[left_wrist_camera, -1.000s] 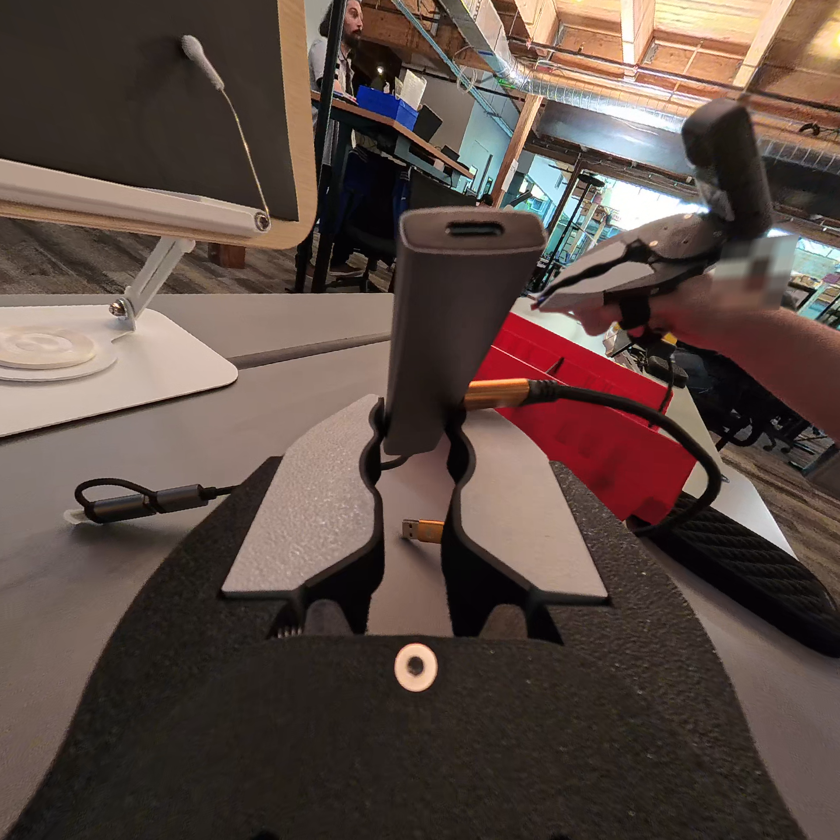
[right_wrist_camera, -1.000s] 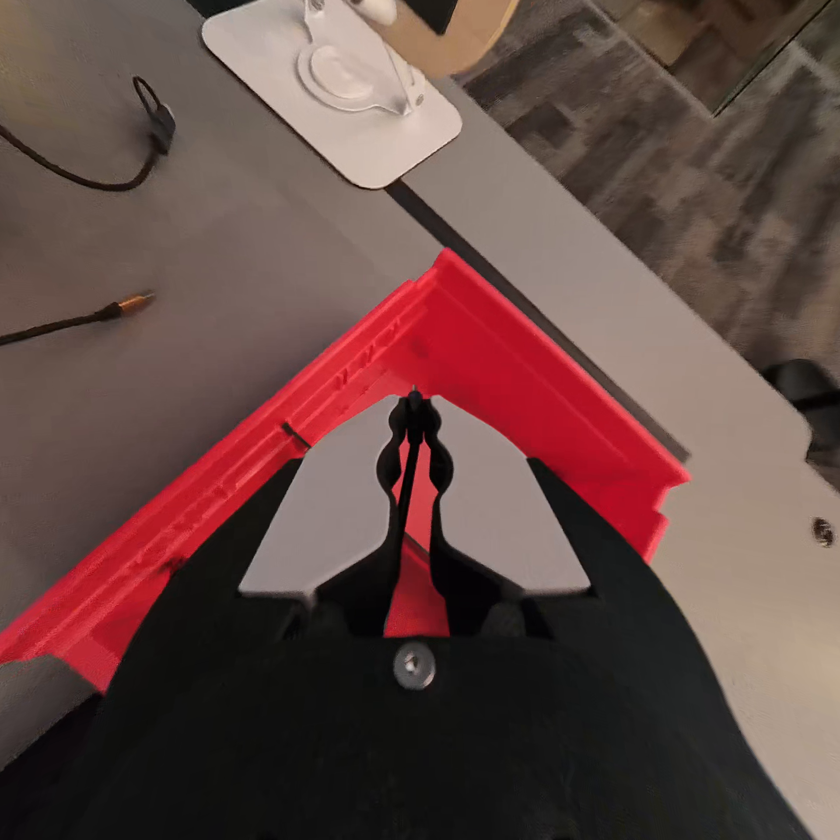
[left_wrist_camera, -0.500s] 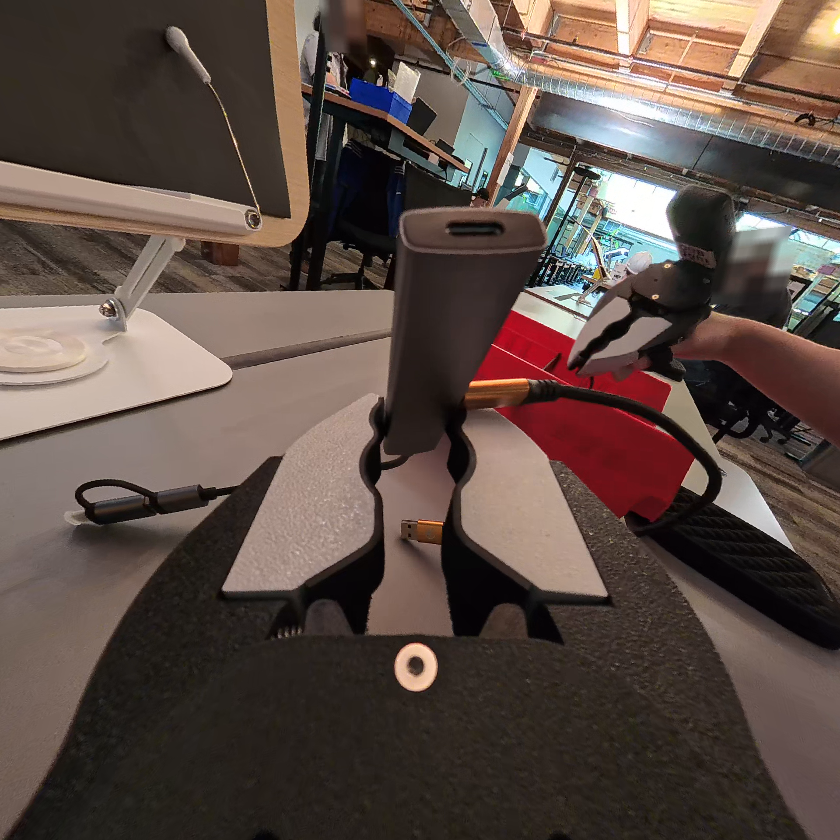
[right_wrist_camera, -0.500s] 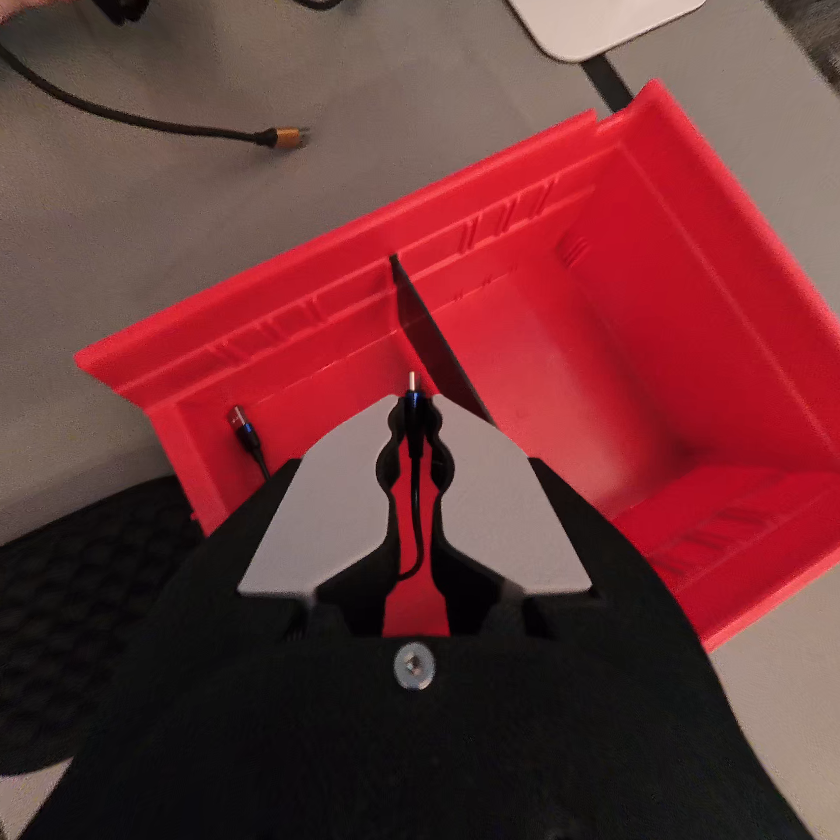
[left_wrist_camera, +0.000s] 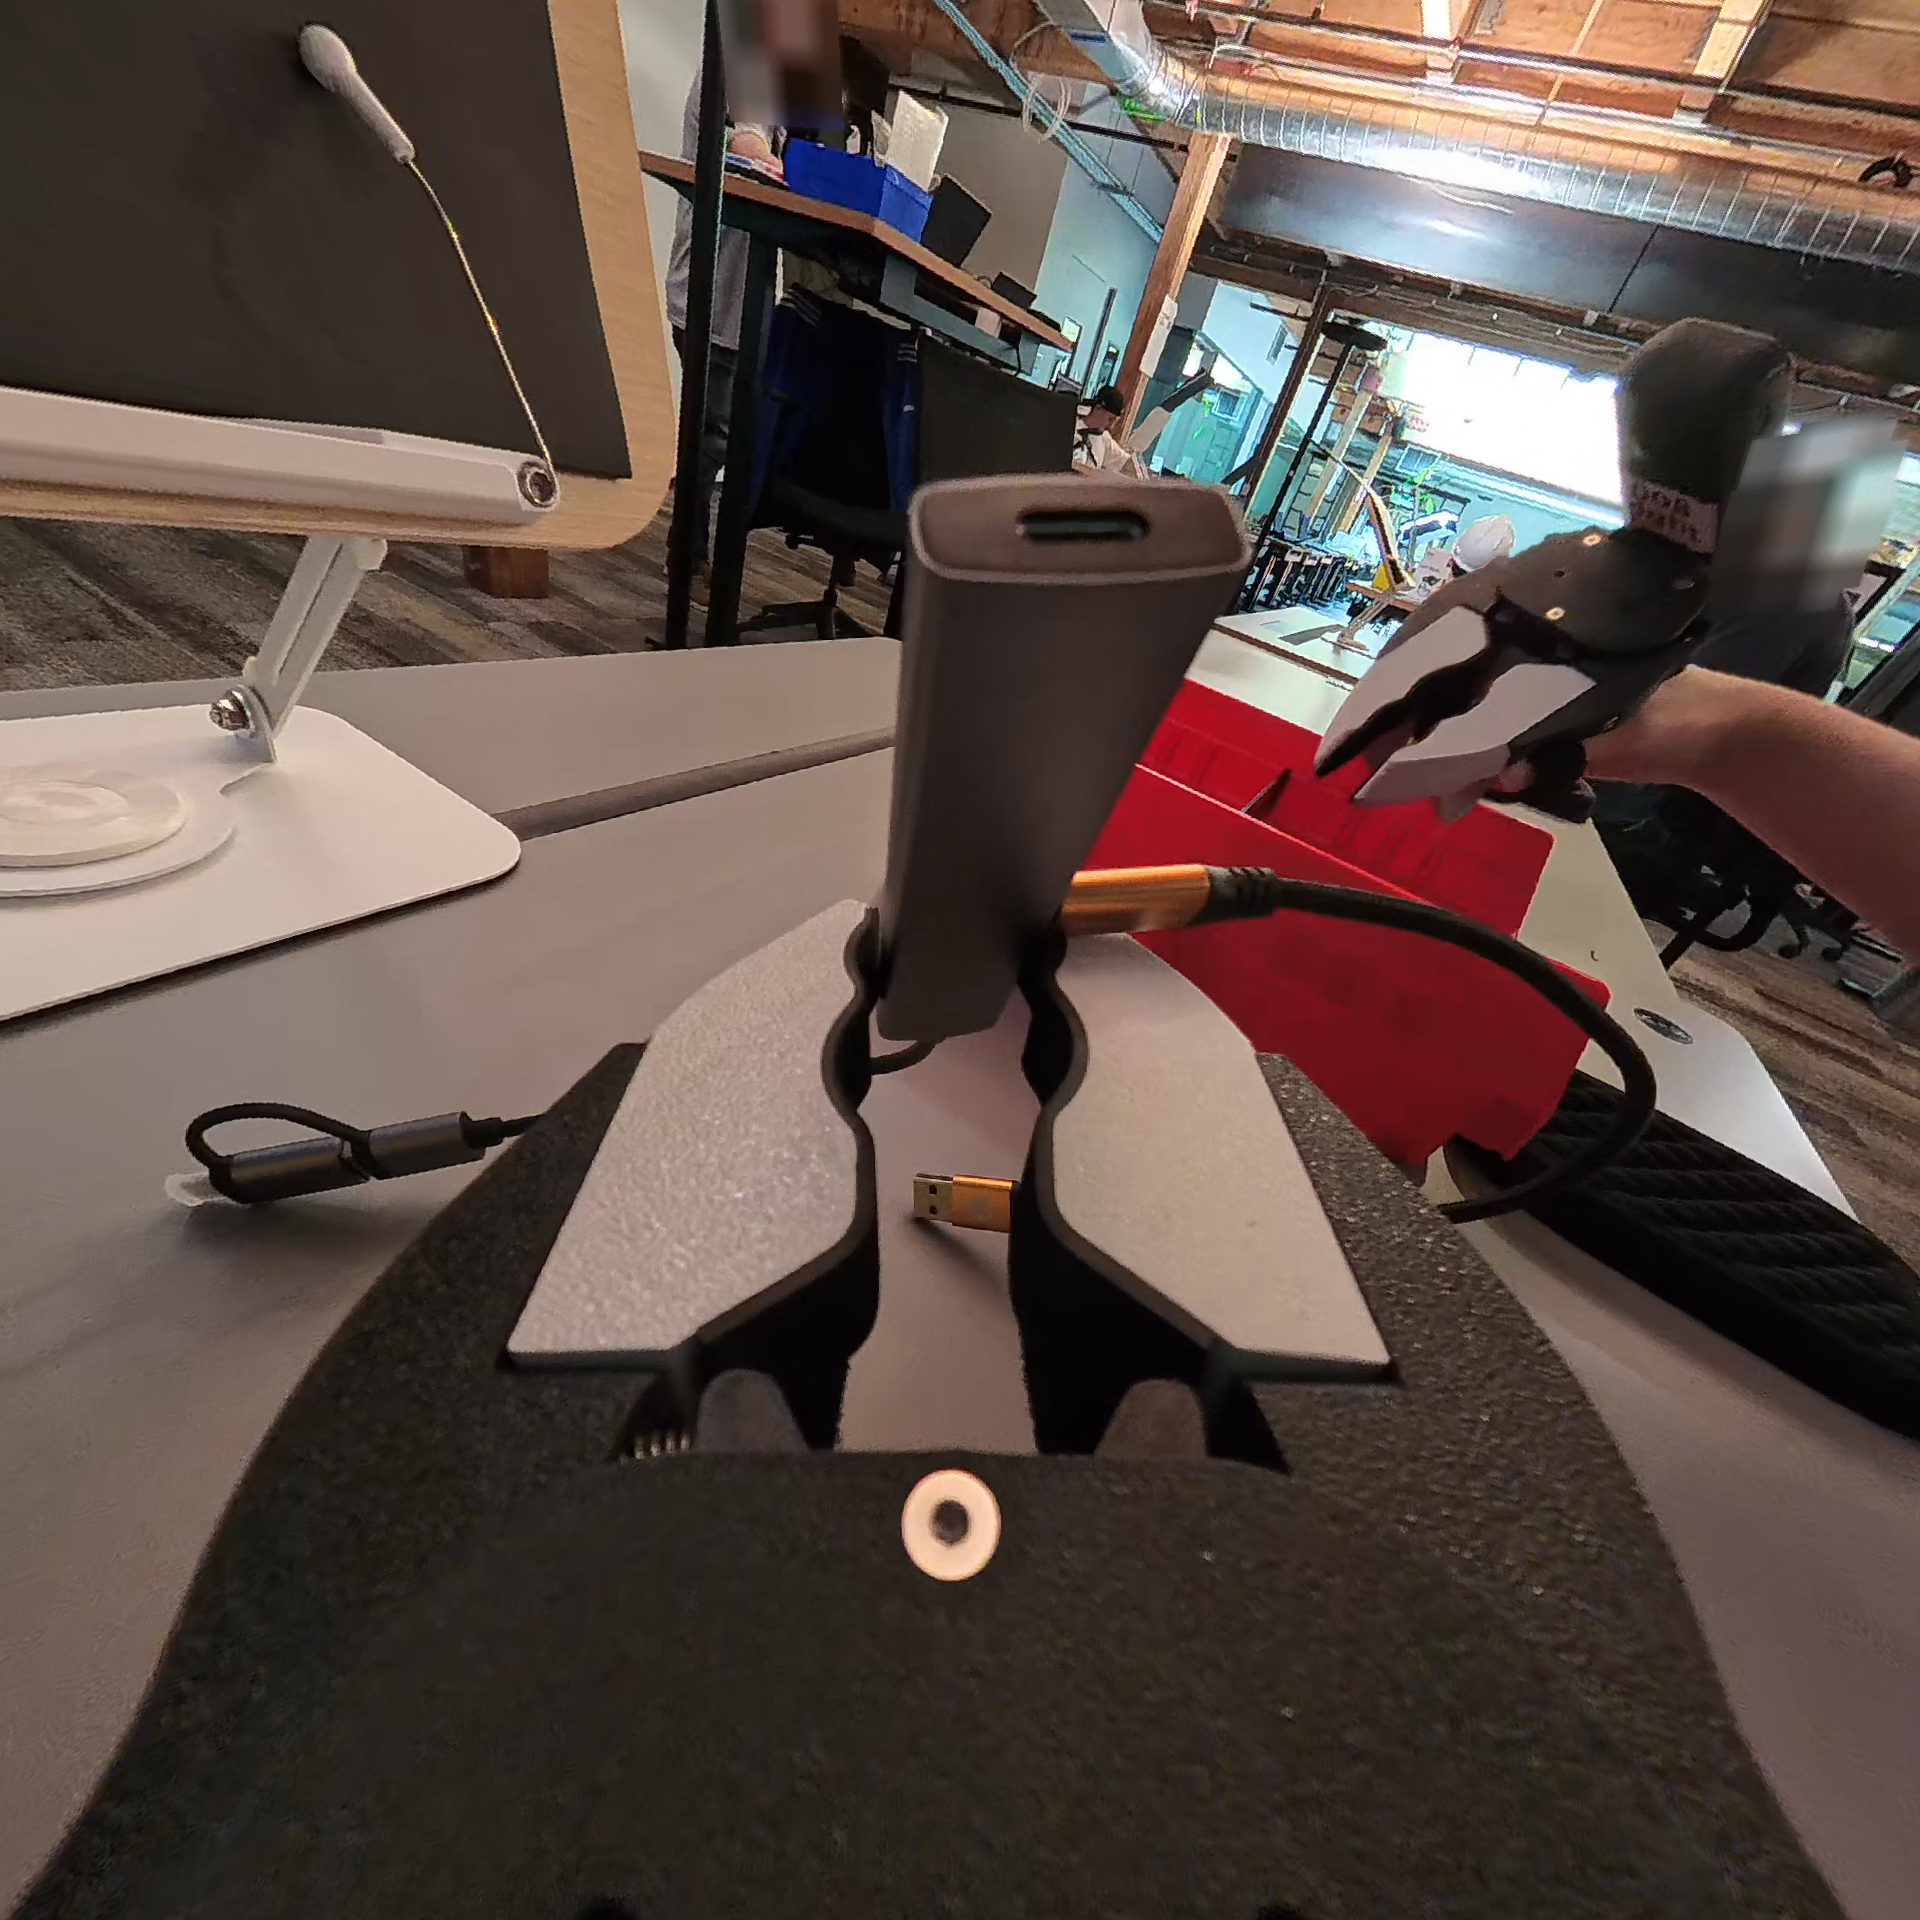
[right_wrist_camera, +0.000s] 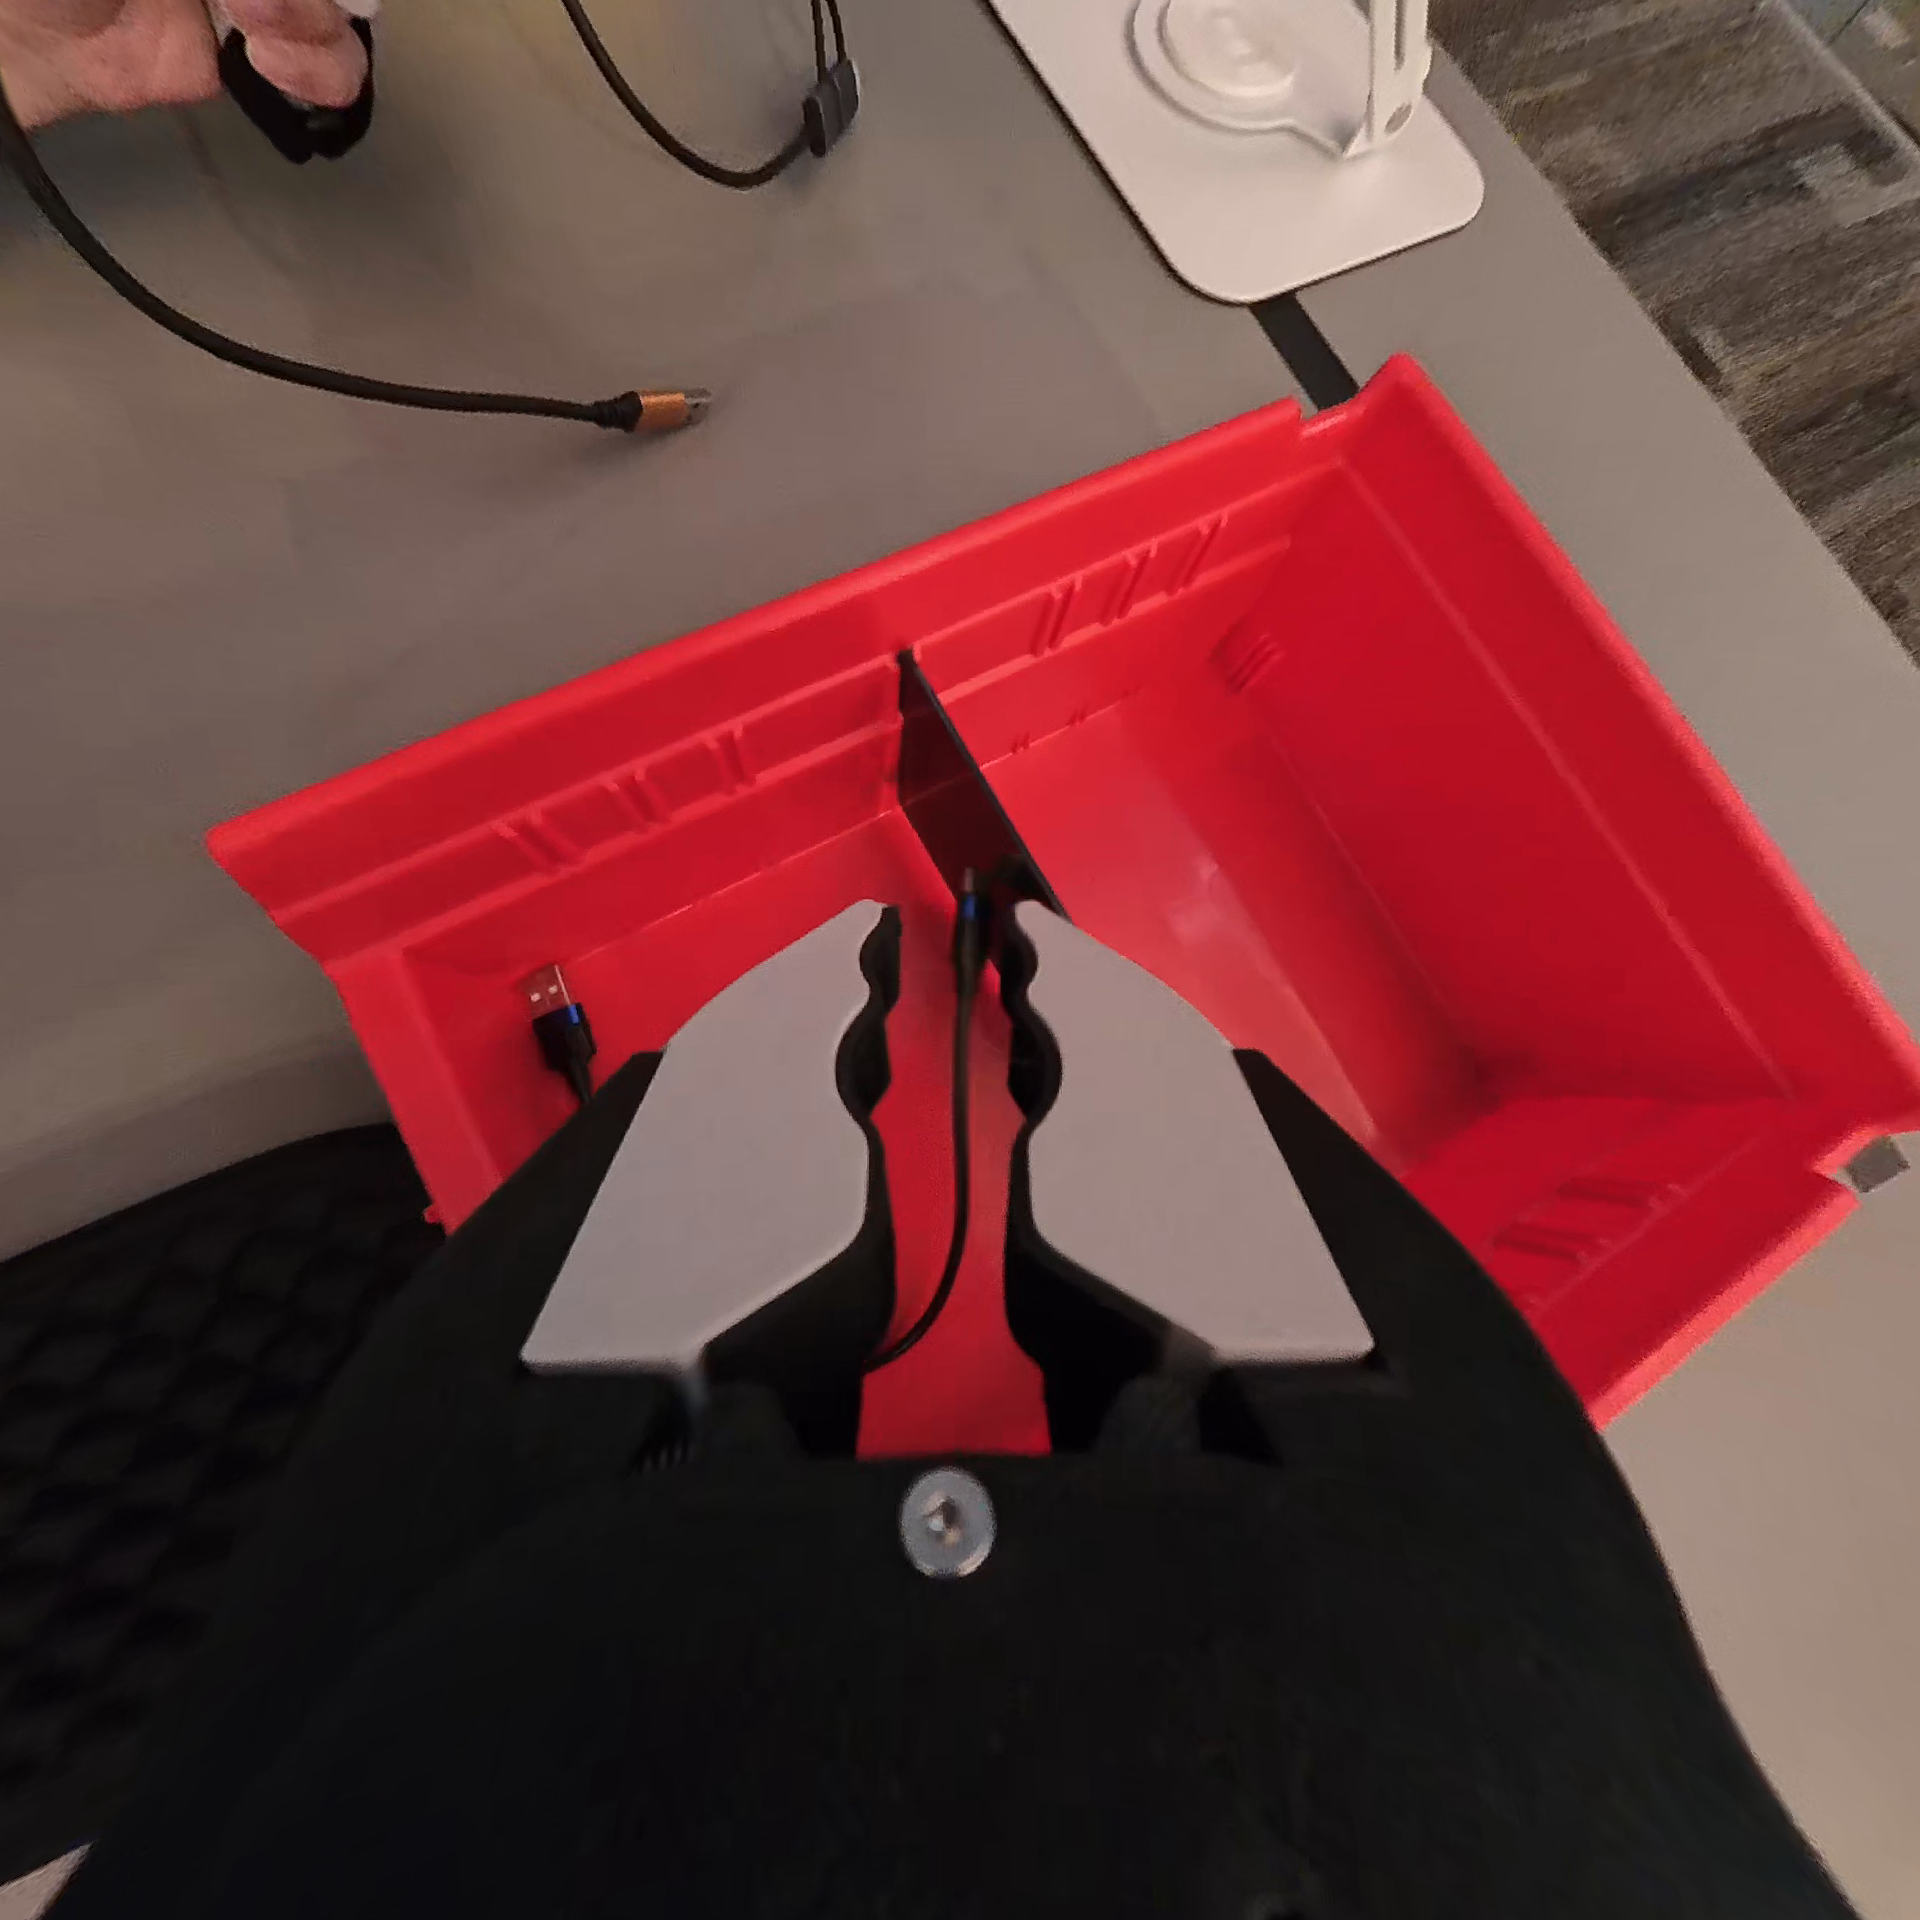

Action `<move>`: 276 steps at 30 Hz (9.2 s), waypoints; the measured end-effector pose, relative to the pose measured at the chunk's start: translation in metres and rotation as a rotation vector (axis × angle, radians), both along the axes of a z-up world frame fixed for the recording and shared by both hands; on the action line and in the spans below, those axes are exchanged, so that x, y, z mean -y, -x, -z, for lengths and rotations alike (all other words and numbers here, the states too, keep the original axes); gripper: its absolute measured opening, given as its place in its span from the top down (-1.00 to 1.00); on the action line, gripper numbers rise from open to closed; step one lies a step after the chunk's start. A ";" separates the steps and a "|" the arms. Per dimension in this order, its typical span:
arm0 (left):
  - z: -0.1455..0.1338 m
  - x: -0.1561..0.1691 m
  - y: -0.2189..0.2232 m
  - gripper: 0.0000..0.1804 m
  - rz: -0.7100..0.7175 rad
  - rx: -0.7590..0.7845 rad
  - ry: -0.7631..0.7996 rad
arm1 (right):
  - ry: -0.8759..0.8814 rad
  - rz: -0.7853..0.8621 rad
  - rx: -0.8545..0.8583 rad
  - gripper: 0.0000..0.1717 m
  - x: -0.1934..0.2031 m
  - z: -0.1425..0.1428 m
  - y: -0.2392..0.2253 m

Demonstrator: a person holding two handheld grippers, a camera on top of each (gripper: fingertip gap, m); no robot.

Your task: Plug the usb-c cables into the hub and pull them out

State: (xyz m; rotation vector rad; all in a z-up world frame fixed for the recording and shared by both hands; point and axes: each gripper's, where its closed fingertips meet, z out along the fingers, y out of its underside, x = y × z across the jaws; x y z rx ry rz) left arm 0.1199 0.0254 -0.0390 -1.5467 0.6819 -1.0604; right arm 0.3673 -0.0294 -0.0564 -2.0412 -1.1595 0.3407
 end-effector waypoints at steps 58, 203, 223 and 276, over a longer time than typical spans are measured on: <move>-0.018 0.005 0.002 0.73 -0.128 -0.143 -0.196 | -0.610 -0.060 -0.132 0.89 -0.036 -0.072 0.293; -0.033 0.038 0.070 0.46 -0.117 -0.219 -0.081 | -1.084 0.106 0.189 0.89 -0.040 -0.033 0.222; -0.003 0.054 0.061 0.51 0.125 -0.252 -0.011 | -1.225 -0.239 0.339 0.89 -0.010 -0.013 0.265; 0.000 0.067 0.039 0.71 0.155 -0.384 -0.149 | -1.329 -0.174 0.363 0.88 -0.009 -0.028 0.265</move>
